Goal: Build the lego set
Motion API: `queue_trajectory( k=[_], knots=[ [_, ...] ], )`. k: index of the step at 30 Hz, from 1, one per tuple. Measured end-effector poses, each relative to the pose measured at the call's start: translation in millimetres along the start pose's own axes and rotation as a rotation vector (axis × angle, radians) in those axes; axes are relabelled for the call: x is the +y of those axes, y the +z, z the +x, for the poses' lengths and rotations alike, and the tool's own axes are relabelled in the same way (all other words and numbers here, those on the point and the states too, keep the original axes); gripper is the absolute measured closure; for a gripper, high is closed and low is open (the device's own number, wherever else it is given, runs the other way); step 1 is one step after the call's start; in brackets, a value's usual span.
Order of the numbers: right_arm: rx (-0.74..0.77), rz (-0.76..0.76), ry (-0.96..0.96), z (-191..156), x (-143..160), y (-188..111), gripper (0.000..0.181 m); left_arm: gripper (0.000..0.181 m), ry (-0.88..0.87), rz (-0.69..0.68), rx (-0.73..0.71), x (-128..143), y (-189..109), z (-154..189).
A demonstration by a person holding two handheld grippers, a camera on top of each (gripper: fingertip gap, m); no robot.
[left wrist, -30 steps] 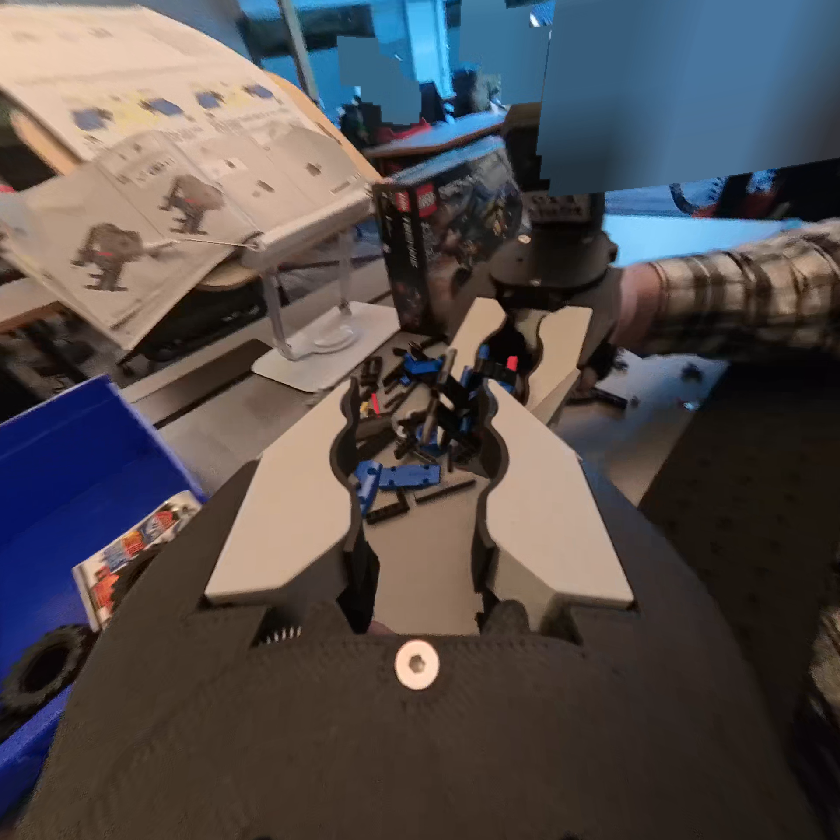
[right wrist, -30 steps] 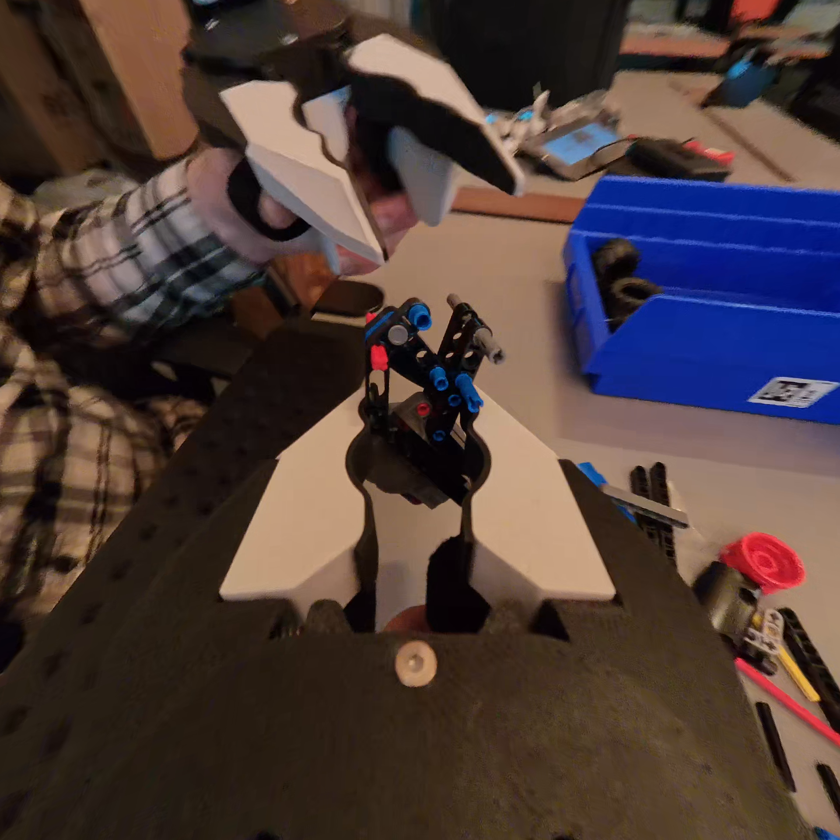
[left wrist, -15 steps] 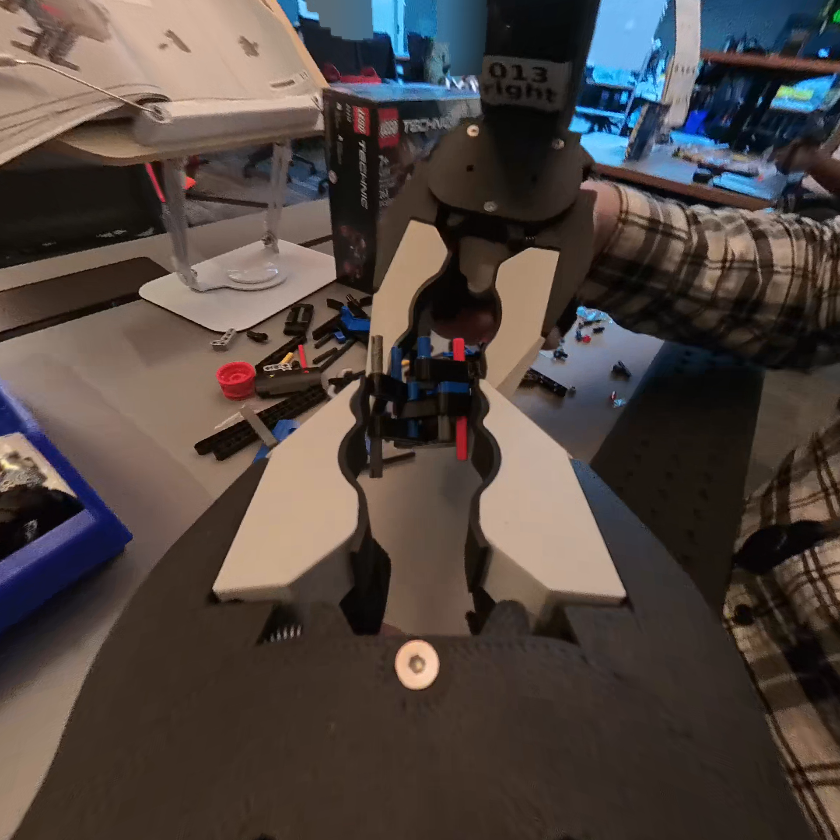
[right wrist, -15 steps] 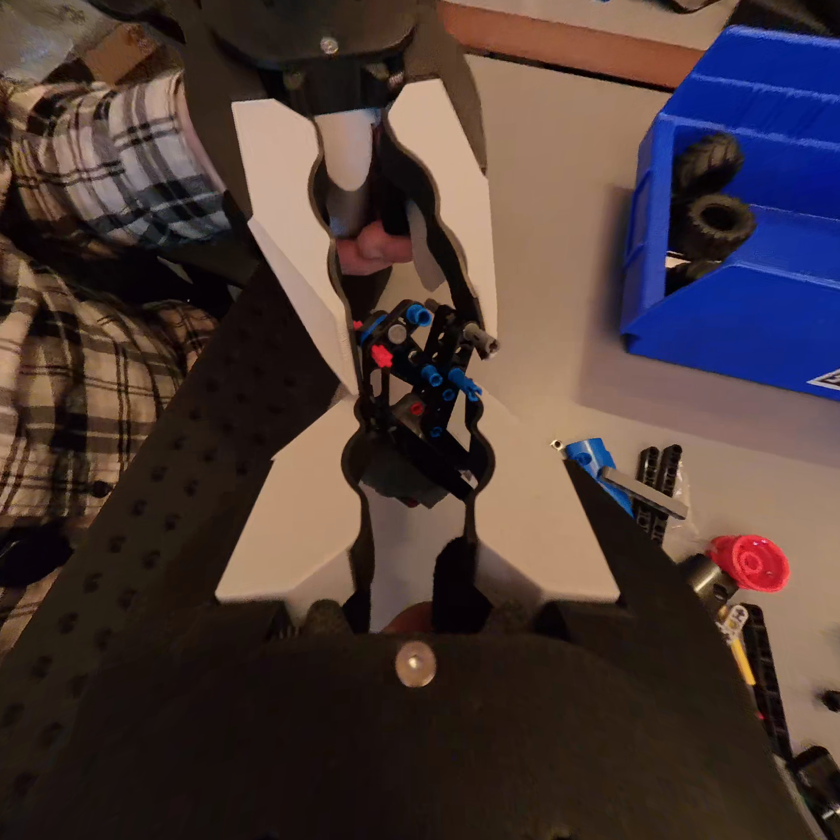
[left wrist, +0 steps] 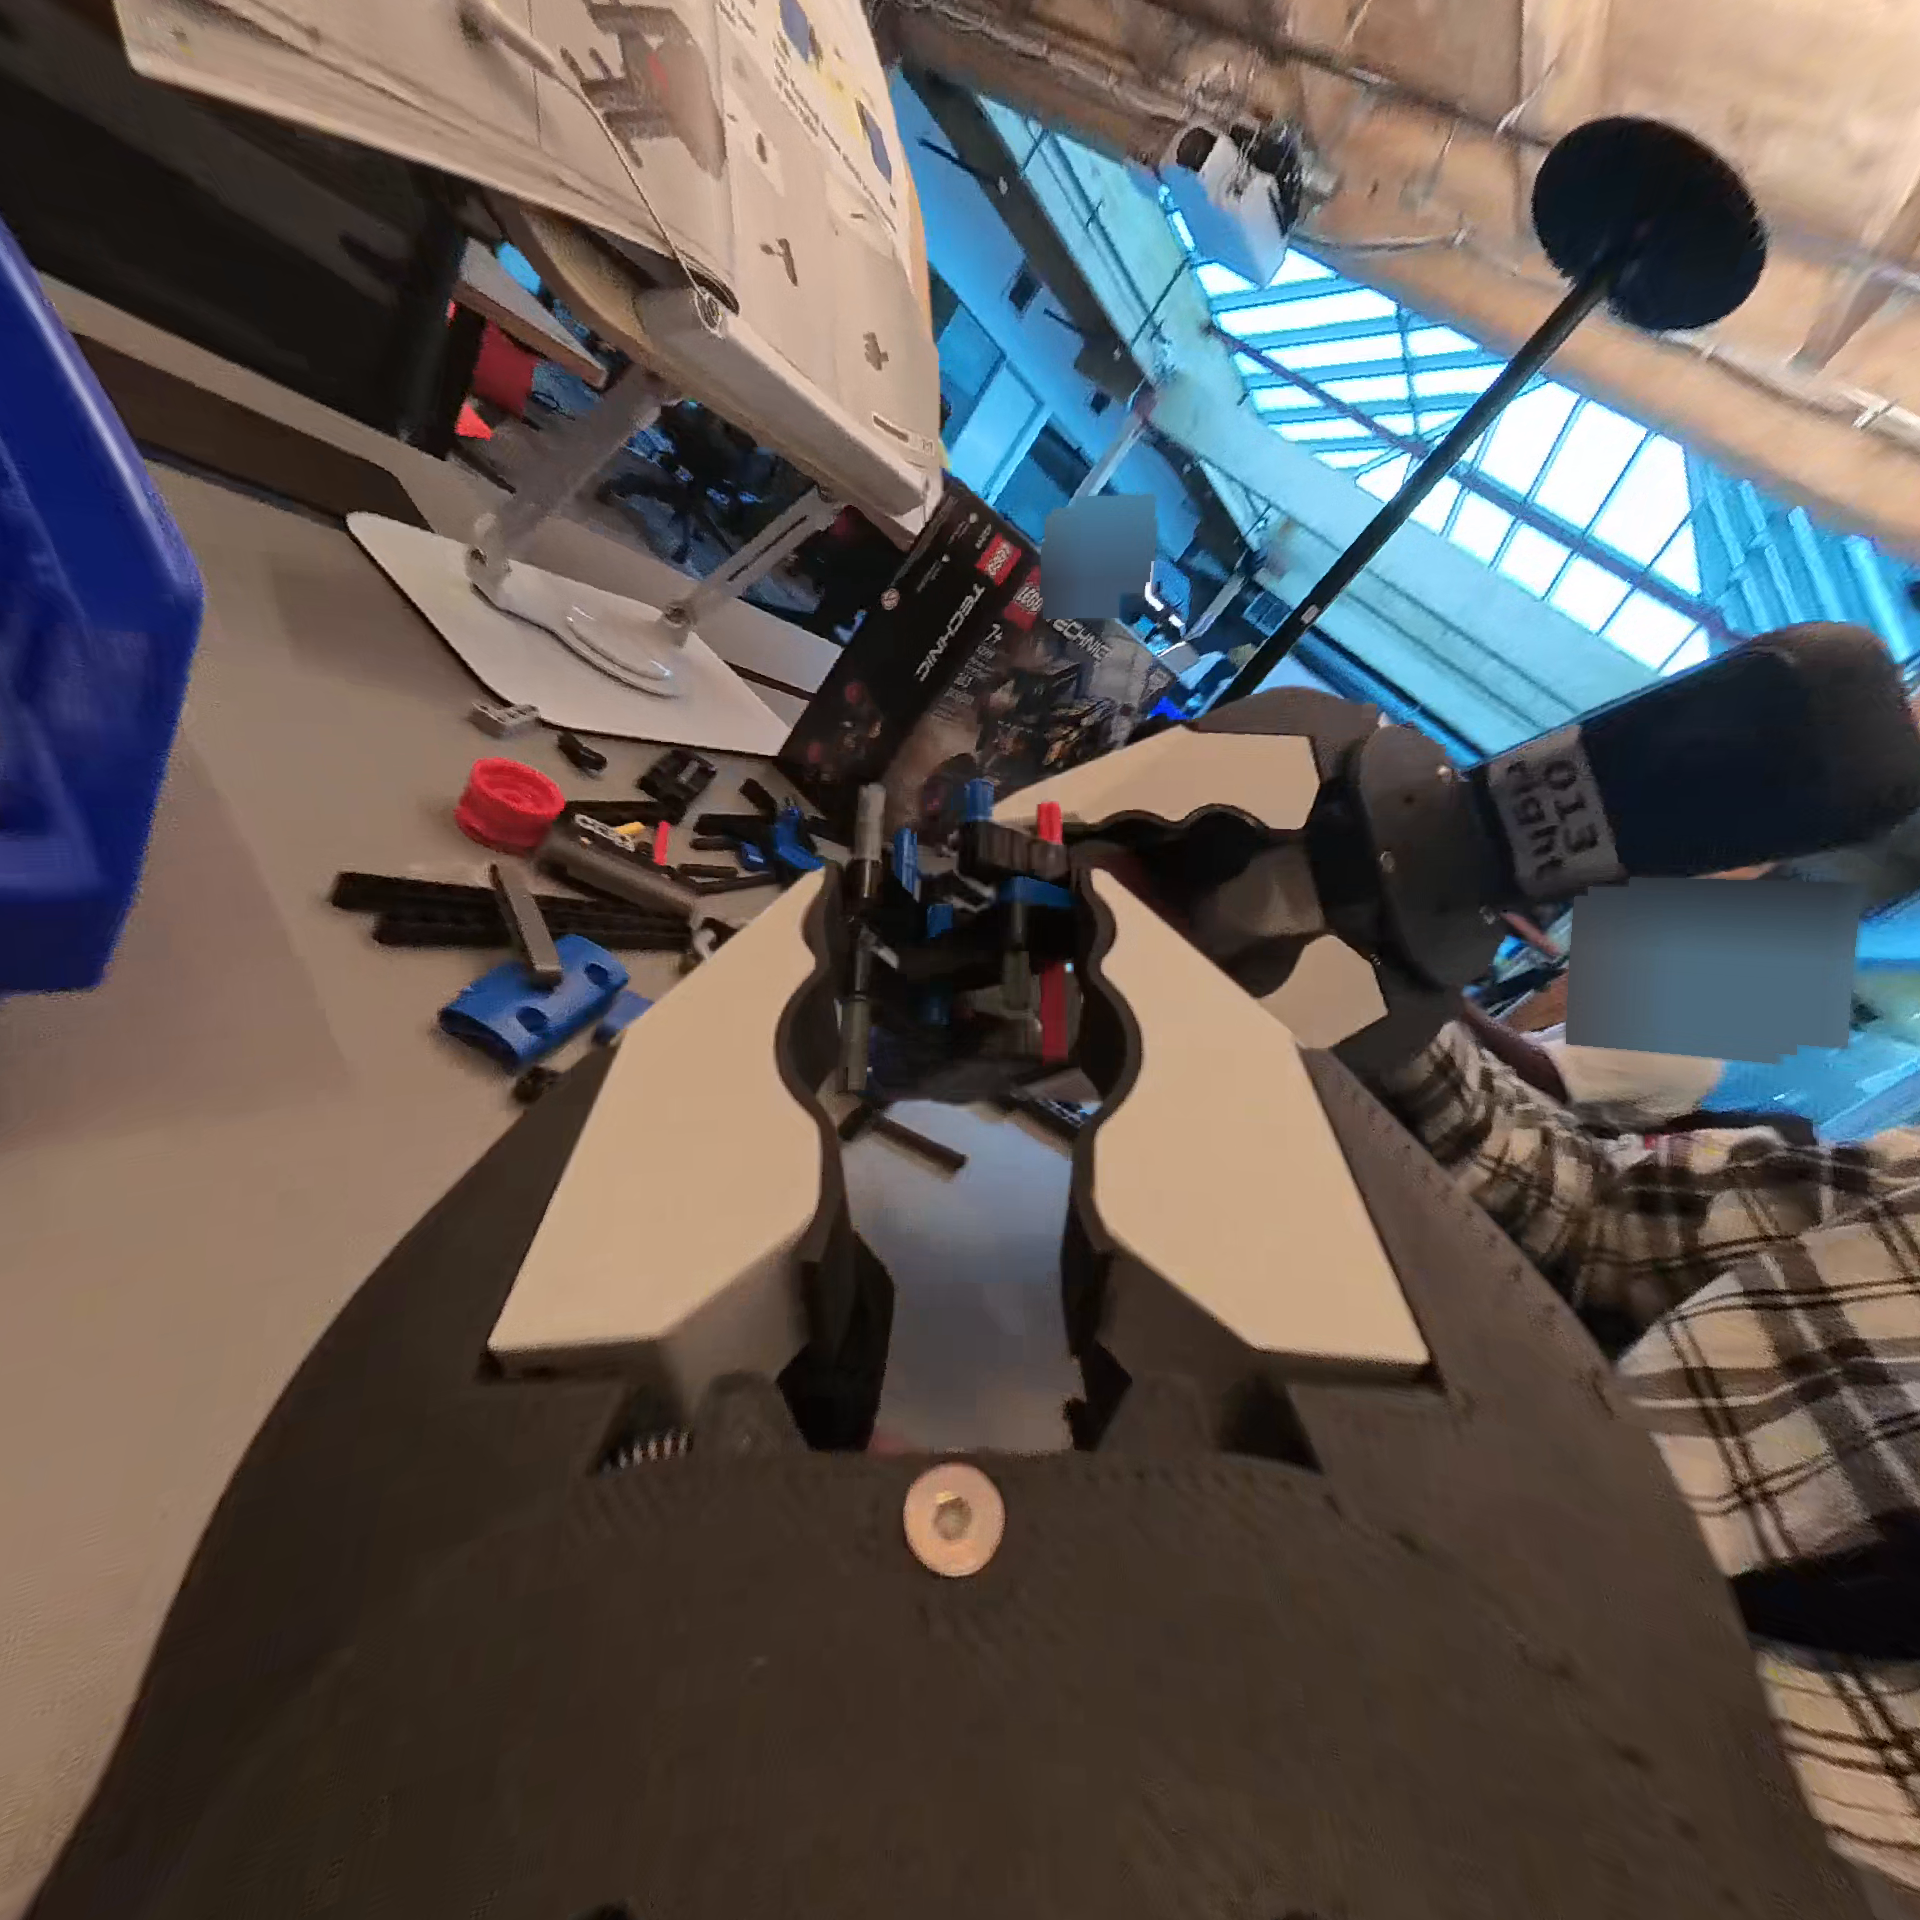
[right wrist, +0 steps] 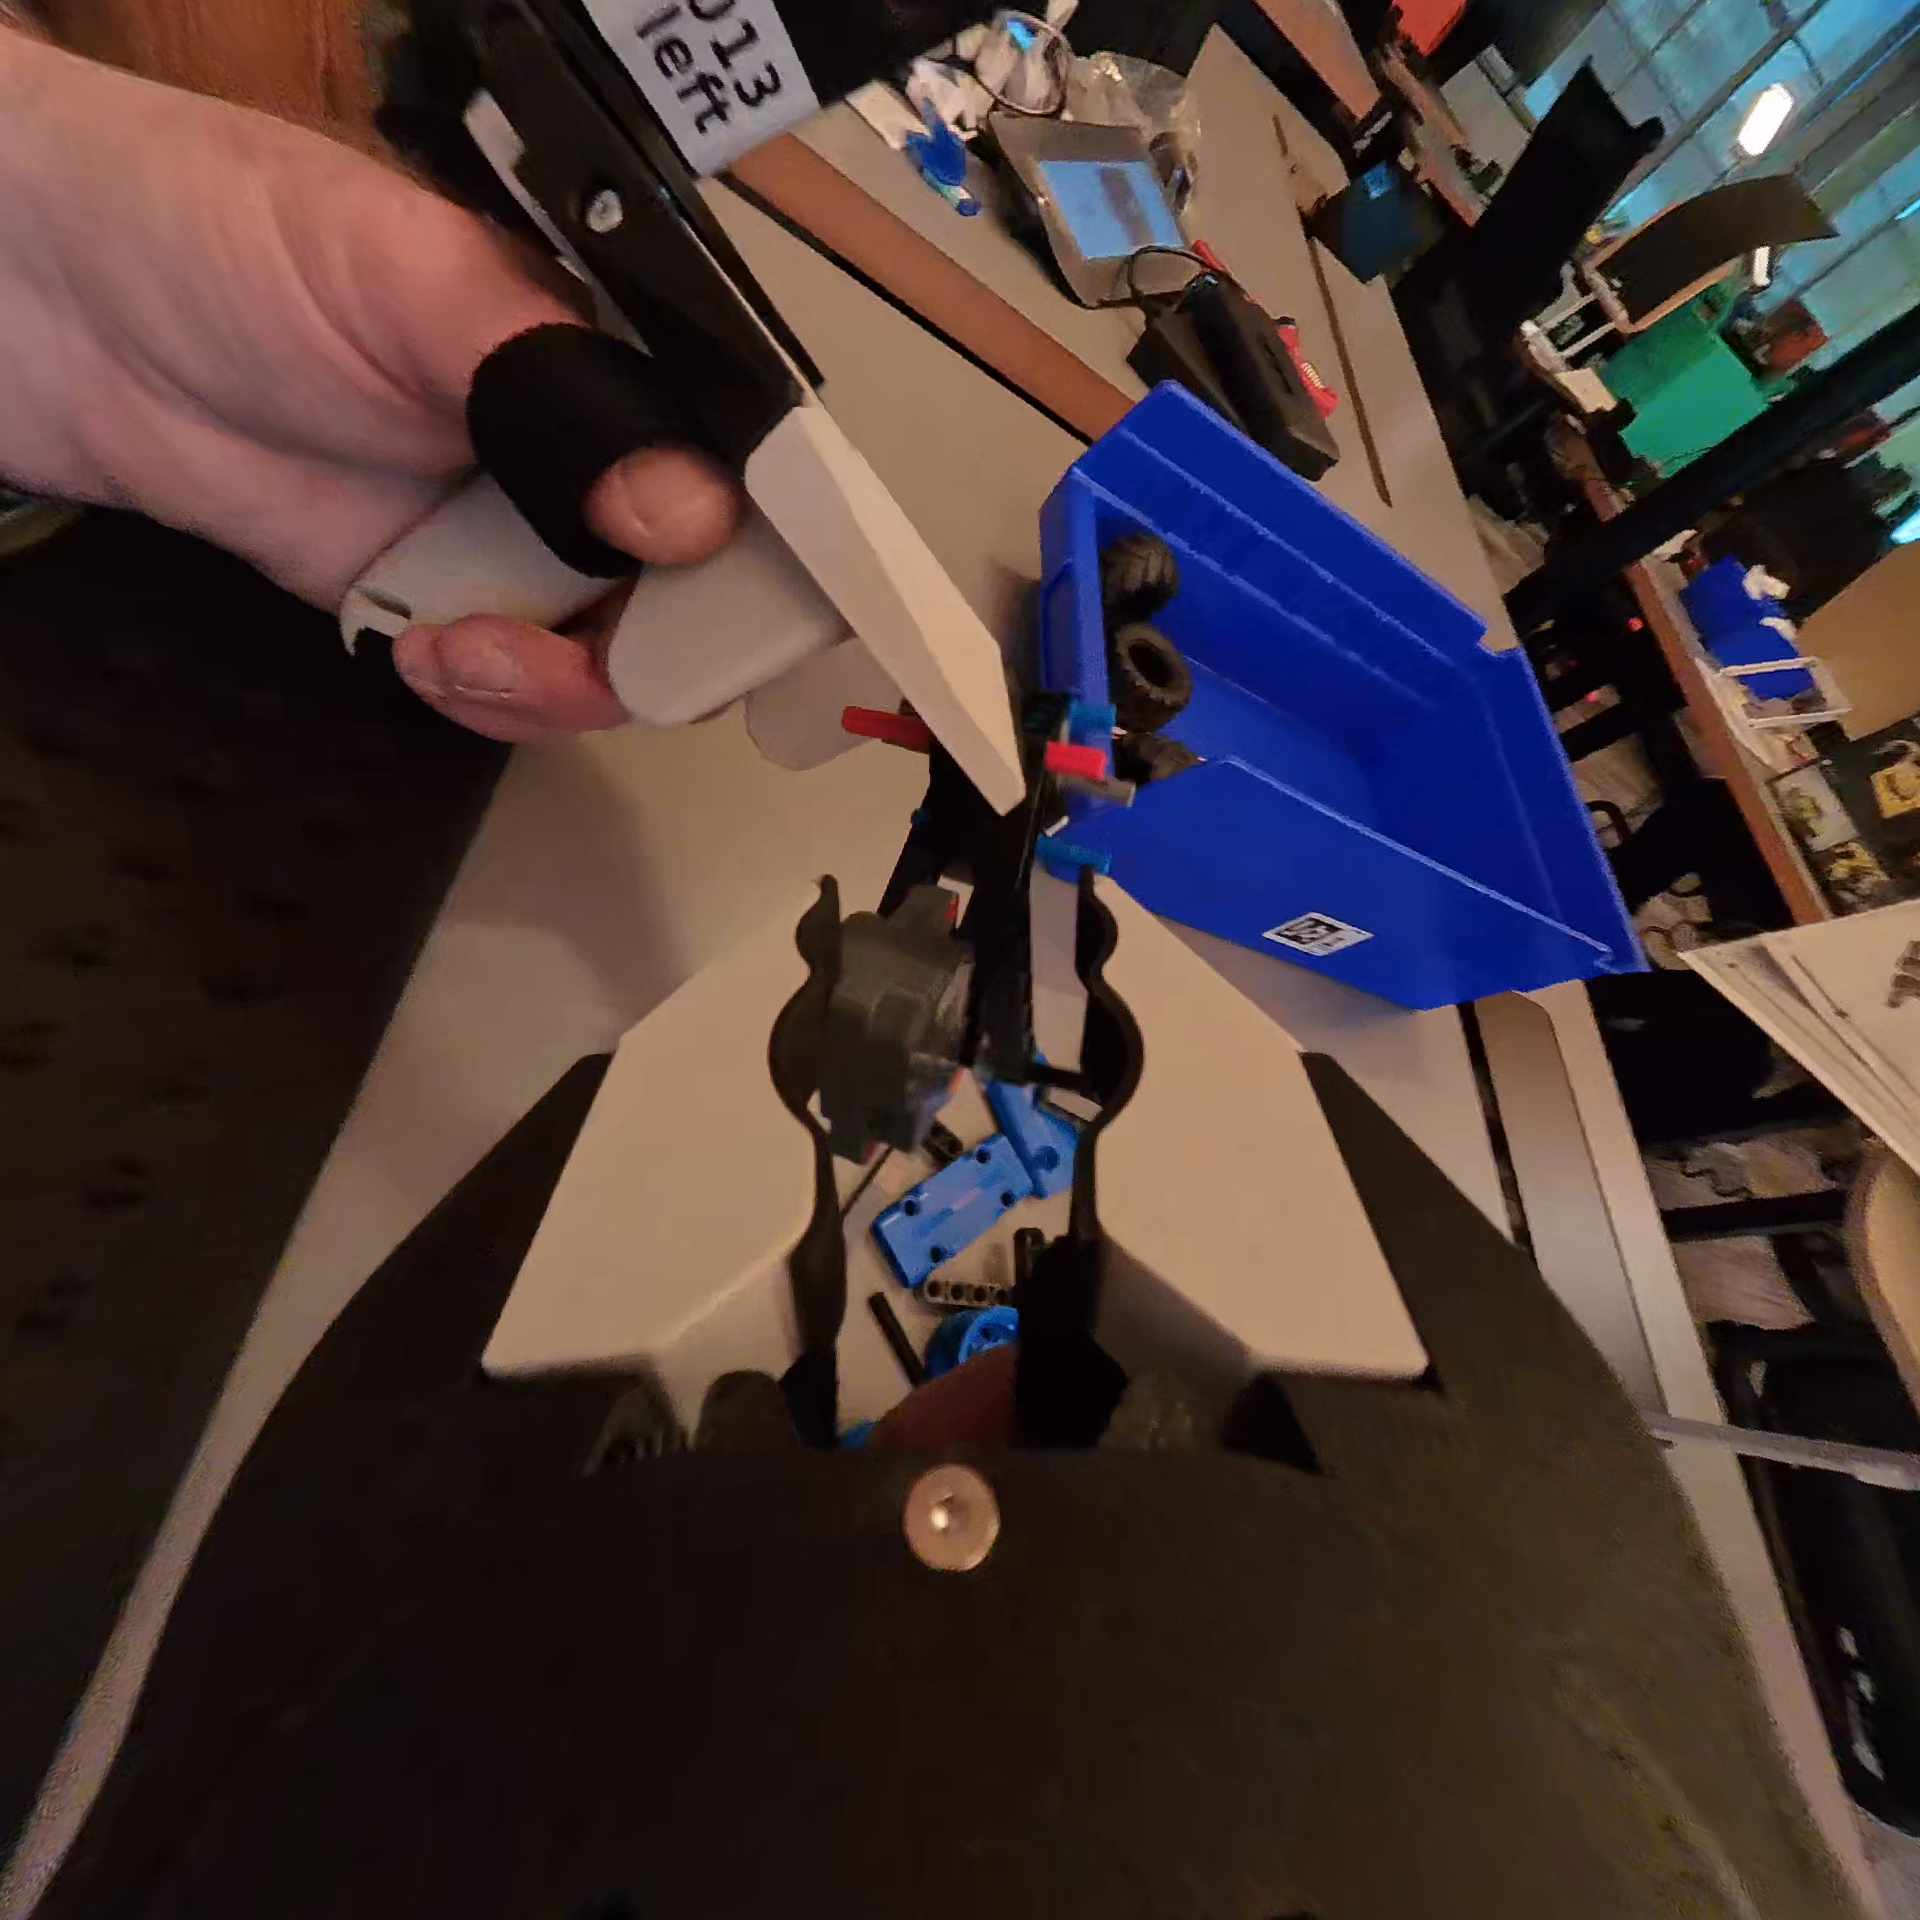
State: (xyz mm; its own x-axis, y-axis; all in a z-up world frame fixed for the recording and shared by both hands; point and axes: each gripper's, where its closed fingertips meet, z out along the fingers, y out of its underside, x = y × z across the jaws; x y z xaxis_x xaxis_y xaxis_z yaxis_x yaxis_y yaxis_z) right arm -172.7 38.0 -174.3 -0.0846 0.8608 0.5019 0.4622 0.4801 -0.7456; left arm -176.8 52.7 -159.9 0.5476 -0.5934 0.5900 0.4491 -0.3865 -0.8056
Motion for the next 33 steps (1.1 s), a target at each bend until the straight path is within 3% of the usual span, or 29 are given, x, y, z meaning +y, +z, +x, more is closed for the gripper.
queue_trajectory(
  k=[4, 8, 11, 14, 19, 21, 25, 29, 33],
  knots=[
    [-0.059, 0.022, 0.039, -3, -3, -8, 0.121, 0.141, -0.063, 0.066, -0.01, -7, -7, -3],
    [-0.024, -0.02, 0.0, -1, 6, -3, 0.12, 0.142, -0.093, 0.069, 0.001, -4, -6, -1],
    [0.001, -0.074, -0.096, -7, 14, 7, 0.136, 0.144, -0.136, 0.118, -0.016, -8, -8, -5],
    [-0.006, -0.071, -0.062, -10, 11, 11, 0.129, 0.144, -0.169, 0.147, -0.019, -8, -10, -7],
    [0.2, -0.102, -0.238, 7, 12, 16, 0.143, 0.143, -0.263, 0.174, 0.029, -7, -9, -4],
    [0.206, -0.088, -0.249, 7, 11, 15, 0.146, 0.143, -0.256, 0.163, 0.042, -7, -10, -3],
    [0.07, -0.093, -0.136, 3, 17, 14, 0.146, 0.13, -0.21, 0.158, 0.015, -10, -16, -9],
    [-0.162, -0.107, -0.032, -12, 24, 11, 0.147, 0.124, 0.007, 0.061, 0.012, -5, -19, 1],
    [-0.376, -0.118, 0.002, -30, 25, 6, 0.147, 0.133, 0.273, -0.109, -0.001, 15, -13, 9]
  ],
)
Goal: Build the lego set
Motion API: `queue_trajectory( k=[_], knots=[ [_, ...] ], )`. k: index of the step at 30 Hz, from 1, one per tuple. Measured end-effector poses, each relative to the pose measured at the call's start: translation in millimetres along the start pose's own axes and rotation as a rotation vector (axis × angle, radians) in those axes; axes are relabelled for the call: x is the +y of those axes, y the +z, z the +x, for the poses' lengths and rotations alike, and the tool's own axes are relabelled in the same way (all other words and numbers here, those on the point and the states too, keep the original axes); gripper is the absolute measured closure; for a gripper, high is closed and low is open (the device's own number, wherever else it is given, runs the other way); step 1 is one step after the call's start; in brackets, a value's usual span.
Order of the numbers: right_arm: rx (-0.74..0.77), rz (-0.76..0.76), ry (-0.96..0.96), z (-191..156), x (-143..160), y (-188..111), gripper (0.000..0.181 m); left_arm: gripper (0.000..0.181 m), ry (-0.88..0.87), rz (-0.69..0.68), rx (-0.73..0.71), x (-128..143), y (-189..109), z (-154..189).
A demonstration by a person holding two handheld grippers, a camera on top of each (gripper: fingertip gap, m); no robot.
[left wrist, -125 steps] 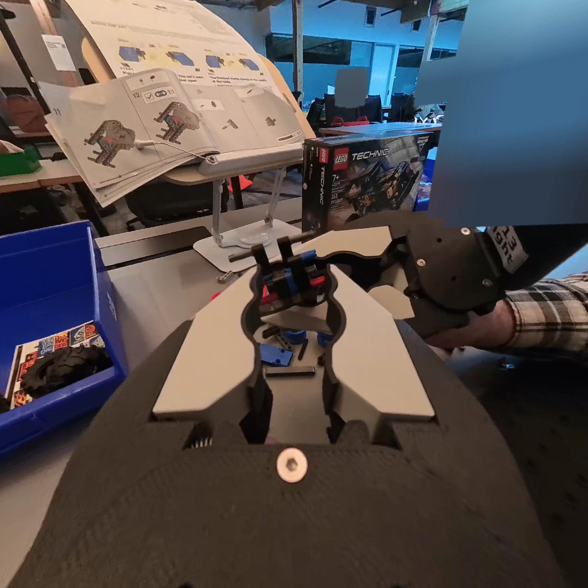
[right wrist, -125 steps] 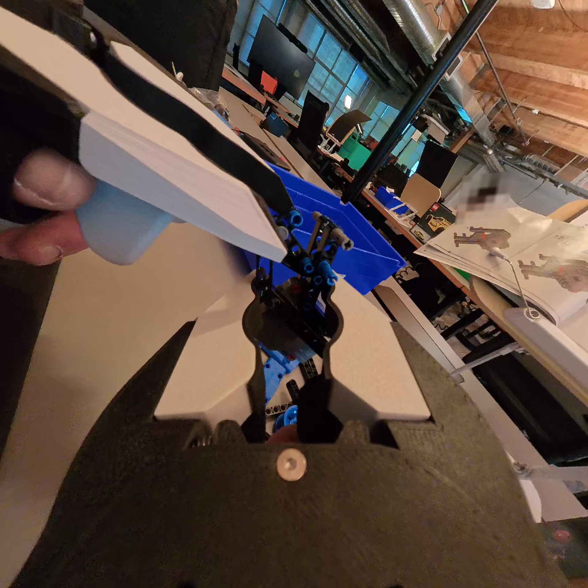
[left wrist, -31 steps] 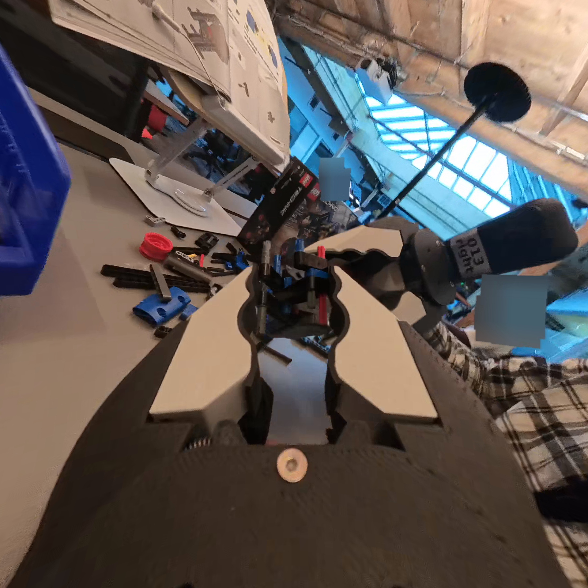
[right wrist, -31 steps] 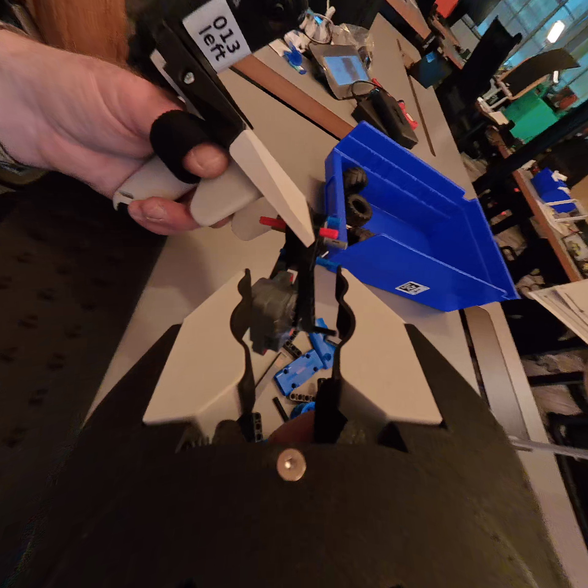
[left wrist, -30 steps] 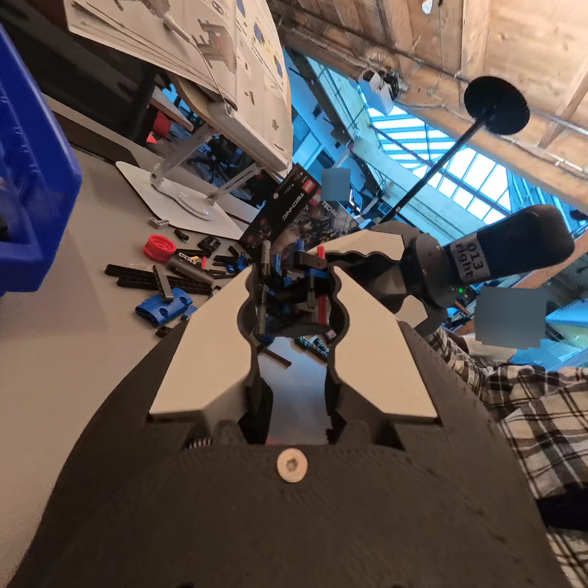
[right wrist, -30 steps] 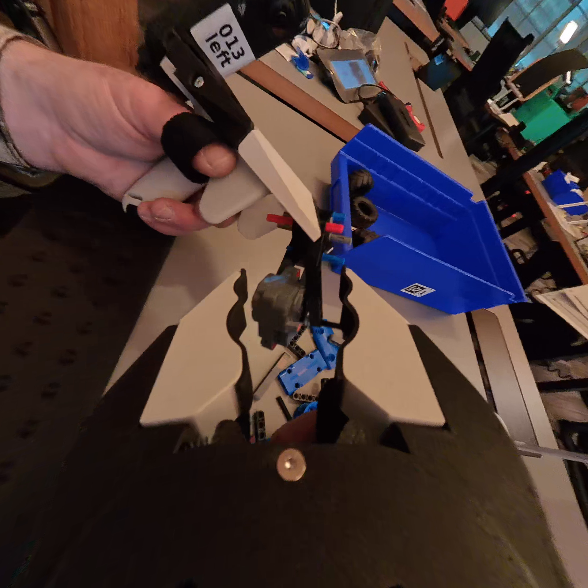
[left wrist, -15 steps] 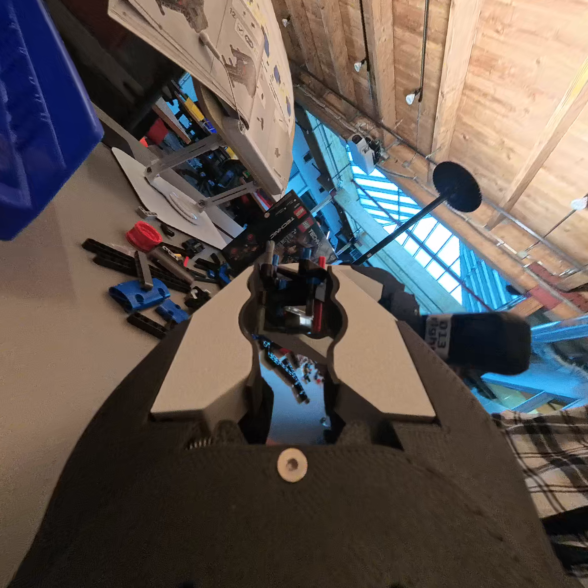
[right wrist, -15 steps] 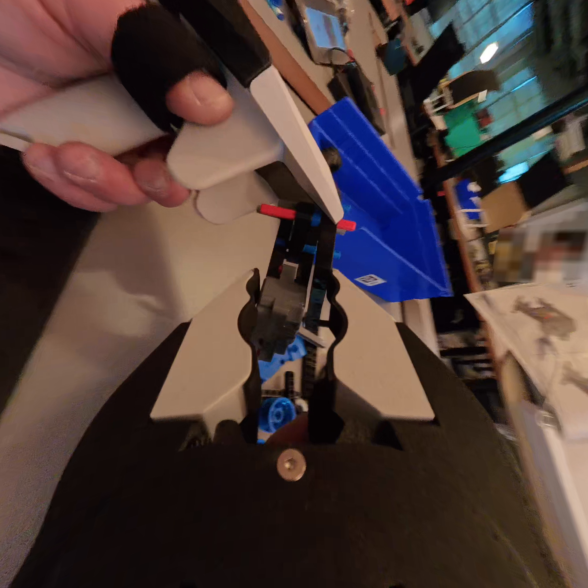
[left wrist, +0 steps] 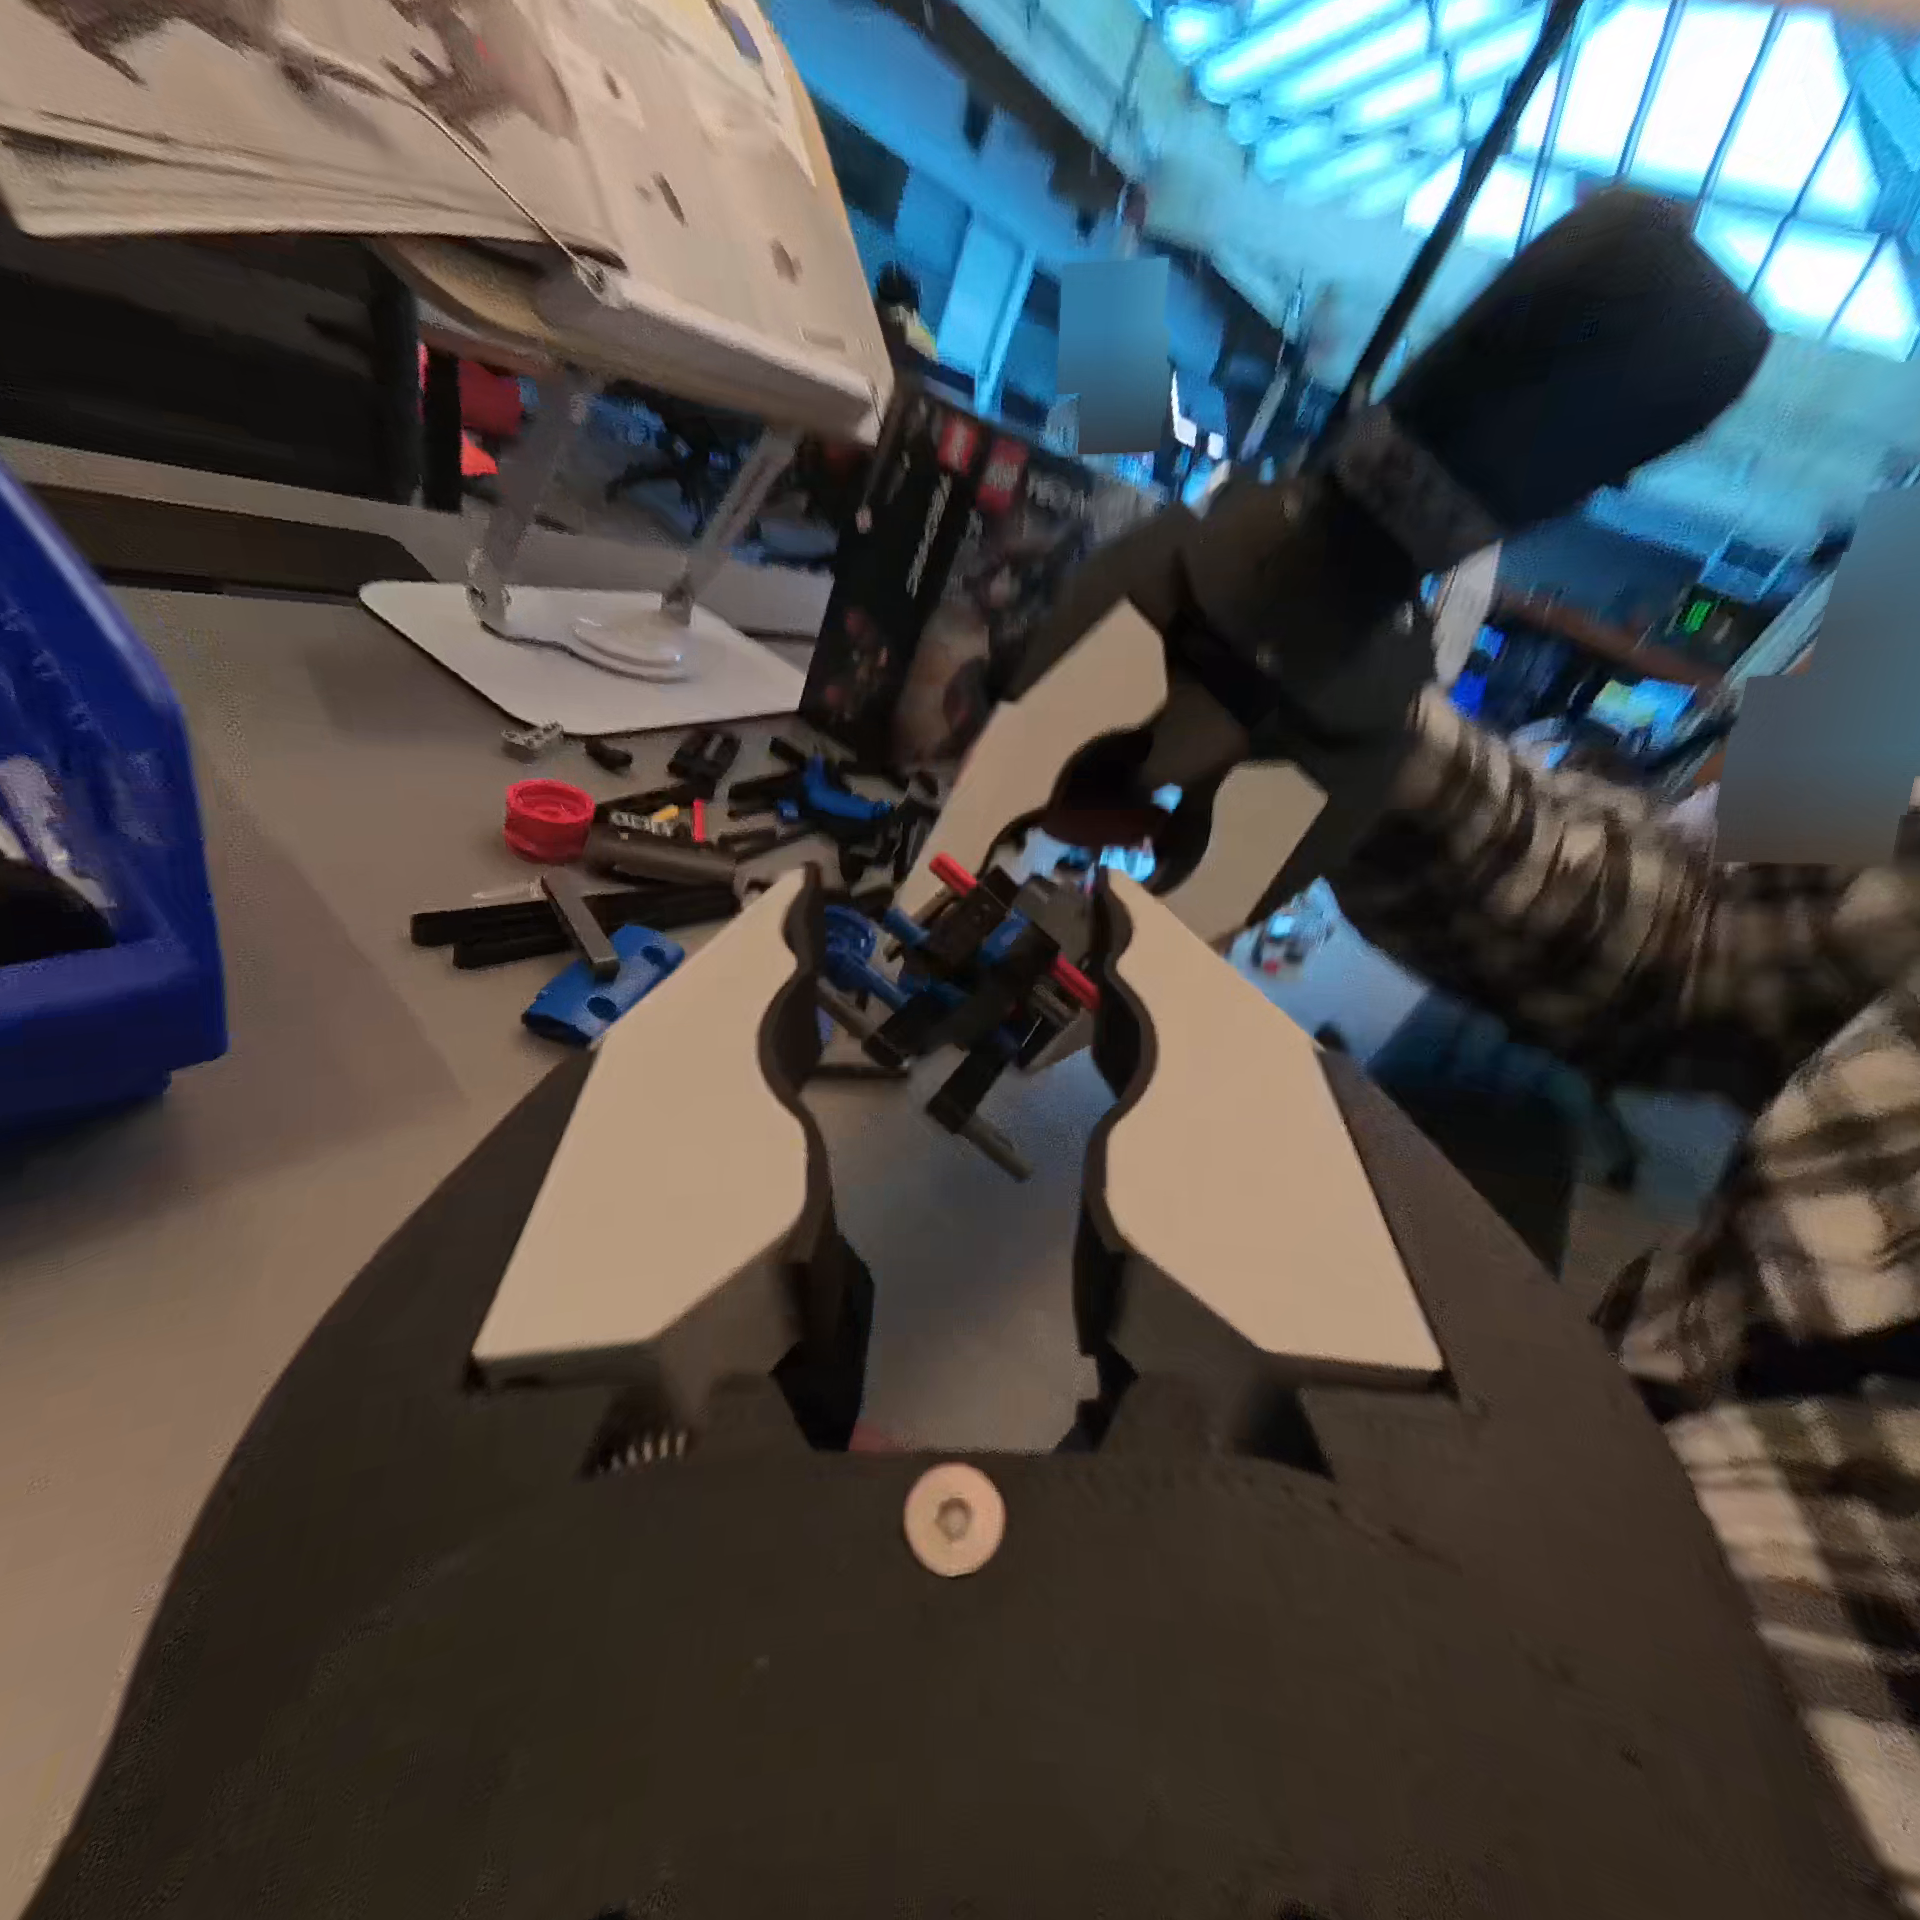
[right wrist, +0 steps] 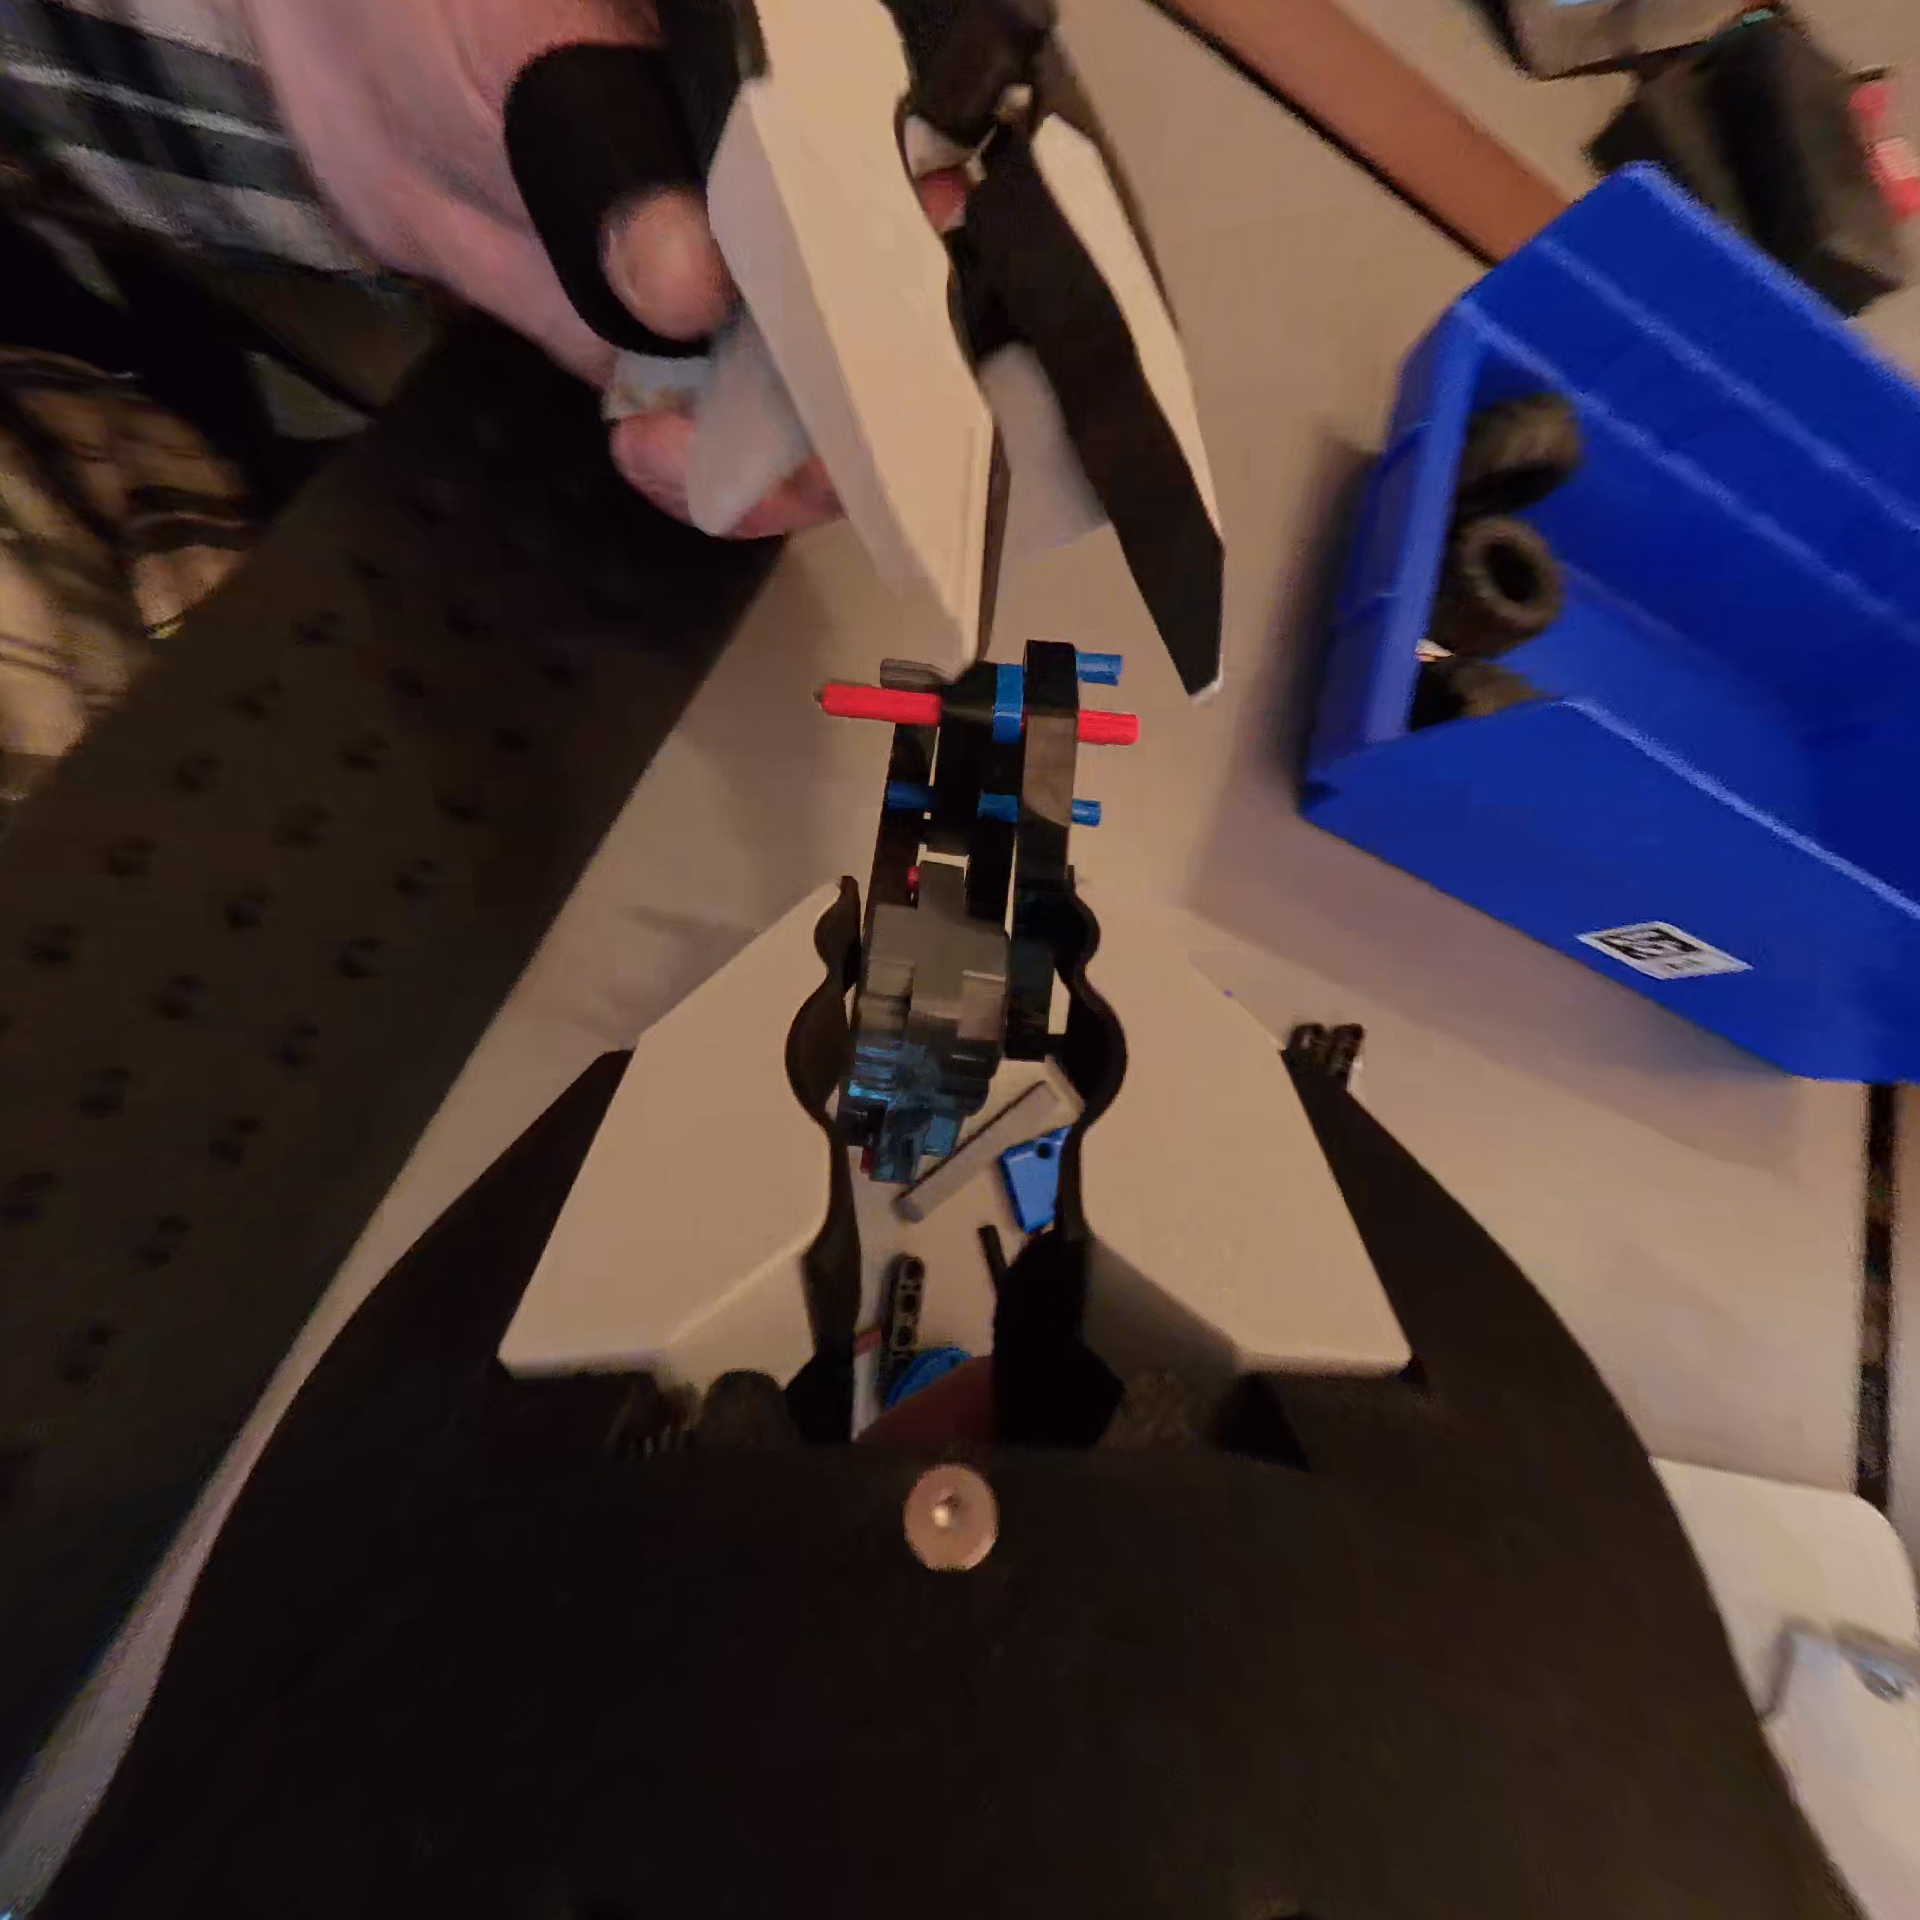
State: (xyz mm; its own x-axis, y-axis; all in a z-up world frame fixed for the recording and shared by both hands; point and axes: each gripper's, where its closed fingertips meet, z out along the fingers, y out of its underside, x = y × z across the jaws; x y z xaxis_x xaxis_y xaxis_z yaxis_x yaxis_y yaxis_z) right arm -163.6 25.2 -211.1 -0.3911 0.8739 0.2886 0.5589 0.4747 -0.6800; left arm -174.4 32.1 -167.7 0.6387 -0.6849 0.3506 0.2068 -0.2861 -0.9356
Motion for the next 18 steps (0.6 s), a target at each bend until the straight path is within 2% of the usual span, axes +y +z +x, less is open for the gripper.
queue_trajectory(
  k=[3, 5, 7, 9, 11, 18],
  knots=[
    [-0.091, -0.032, -0.015, -5, 4, 4, 0.146, 0.151, 0.043, -0.08, -0.012, 12, 5, 1],
    [-0.144, -0.05, -0.012, -5, 8, 8, 0.146, 0.154, -0.025, -0.087, -0.007, 16, 5, -3],
    [-0.198, -0.035, 0.009, -3, 9, 11, 0.146, 0.158, -0.128, -0.033, 0.009, 9, 1, -10],
    [-0.251, -0.041, 0.024, -2, 12, 15, 0.146, 0.147, -0.197, 0.044, 0.012, -3, -9, -19],
    [-0.279, -0.057, 0.016, -1, 15, 20, 0.146, 0.148, -0.208, 0.057, -0.016, -5, -19, -28],
    [-0.348, -0.082, -0.018, 0, 18, 31, 0.146, 0.144, 0.059, -0.131, -0.083, 14, -24, -24]
  ],
)
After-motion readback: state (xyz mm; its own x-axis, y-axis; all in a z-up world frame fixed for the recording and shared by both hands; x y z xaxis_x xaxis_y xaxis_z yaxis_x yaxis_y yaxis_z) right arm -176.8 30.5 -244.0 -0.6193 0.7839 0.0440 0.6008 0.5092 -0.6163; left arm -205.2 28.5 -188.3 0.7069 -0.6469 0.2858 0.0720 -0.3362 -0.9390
